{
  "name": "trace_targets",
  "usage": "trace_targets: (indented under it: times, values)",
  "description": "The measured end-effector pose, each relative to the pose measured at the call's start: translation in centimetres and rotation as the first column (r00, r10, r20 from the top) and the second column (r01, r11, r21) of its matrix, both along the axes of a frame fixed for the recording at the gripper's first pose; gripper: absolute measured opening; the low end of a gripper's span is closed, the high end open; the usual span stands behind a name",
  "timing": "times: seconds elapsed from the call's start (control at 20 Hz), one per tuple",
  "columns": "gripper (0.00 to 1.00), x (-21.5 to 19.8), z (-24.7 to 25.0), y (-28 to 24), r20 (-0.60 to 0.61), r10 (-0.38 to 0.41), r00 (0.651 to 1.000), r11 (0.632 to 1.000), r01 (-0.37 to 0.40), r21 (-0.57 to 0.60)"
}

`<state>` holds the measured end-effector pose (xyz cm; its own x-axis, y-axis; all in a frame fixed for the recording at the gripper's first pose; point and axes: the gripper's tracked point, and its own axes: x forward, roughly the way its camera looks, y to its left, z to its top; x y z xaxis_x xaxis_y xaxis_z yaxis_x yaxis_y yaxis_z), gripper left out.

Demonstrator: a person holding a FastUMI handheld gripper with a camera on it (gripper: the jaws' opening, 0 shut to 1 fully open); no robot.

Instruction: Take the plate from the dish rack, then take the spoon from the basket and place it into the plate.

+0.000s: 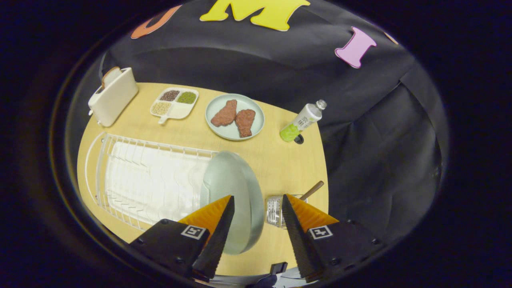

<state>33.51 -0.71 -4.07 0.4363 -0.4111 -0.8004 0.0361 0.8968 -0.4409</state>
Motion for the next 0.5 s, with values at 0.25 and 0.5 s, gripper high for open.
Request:
trace_targets:
  times: [0.25, 0.5]
  values:
    - [0.55, -0.1, -0.7, 1.2, -0.042, 0.013, 0.999, 1.0, -0.013, 0.004]
    - [0.36, -1.1, -1.9, 4.4, -0.091, 0.085, 0.992, 0.994, -0.078, 0.076]
